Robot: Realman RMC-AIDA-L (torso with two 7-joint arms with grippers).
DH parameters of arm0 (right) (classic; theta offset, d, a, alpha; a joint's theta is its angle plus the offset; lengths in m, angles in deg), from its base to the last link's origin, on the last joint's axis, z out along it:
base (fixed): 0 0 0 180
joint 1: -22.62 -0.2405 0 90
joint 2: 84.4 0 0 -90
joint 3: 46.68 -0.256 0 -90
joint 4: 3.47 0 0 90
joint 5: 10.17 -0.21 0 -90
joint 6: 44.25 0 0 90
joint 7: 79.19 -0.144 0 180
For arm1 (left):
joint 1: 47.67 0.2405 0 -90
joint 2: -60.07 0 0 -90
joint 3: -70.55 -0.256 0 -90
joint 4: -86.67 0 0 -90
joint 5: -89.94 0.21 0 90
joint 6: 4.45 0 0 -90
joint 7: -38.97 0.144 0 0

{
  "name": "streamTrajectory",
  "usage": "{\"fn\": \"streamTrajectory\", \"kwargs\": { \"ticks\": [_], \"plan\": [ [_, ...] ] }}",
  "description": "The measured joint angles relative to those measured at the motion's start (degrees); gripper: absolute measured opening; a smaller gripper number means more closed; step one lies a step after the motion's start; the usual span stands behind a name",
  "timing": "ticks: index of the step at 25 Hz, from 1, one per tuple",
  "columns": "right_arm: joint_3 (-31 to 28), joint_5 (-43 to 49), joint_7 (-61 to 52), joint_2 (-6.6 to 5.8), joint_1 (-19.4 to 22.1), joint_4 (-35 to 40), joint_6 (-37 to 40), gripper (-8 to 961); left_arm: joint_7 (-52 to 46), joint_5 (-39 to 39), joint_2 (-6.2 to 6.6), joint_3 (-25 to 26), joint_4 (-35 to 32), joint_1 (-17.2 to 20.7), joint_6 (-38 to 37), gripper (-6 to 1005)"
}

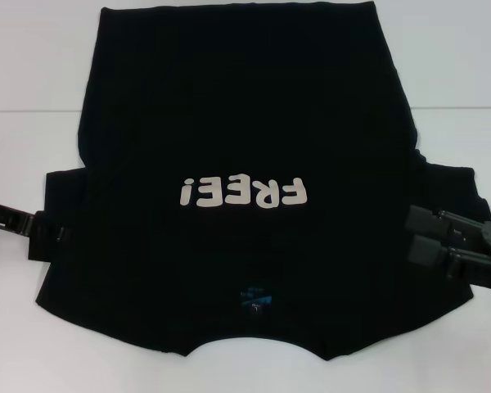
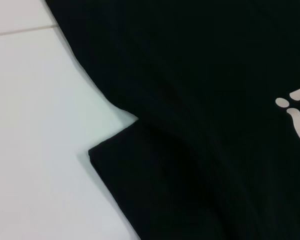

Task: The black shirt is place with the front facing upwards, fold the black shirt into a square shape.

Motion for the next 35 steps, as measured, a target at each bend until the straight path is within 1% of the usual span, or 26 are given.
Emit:
{"fn": "streamTrajectory", "kwargs": {
  "ticks": [4,9,14,23,28,35],
  "plan": [
    [0.0,0.0,0.05,0.06,0.27,-0.08,0.0,928,-0.59,-0.33,-0.05,-0.02,0.35,-0.05,0.36,779],
    [0.0,0.0,0.12,0.09,0.85,-0.11,0.06,928,-0.76,-0.27,-0.1,-0.05,0.4,-0.18,0.41,674],
    [0.0,0.0,0.17,0.09,1.1,-0.1,0.25,928,-0.74,-0.42,-0.09,0.08,0.4,-0.2,1.19,438],
    [0.0,0.0,0.28,0.51,1.21,-0.08,0.31,928,-0.39,-0.47,-0.3,-0.06,0.38,-0.24,1.99,237],
    [-0.01,0.0,0.26,0.53,1.21,-0.08,0.28,928,-0.28,-0.48,-0.35,-0.06,0.38,-0.24,2.0,2],
    [-0.12,0.0,0.32,0.53,1.22,-0.08,0.08,928,-0.48,-0.82,-0.51,0.93,-0.78,0.2,1.29,3]
  ]
}}
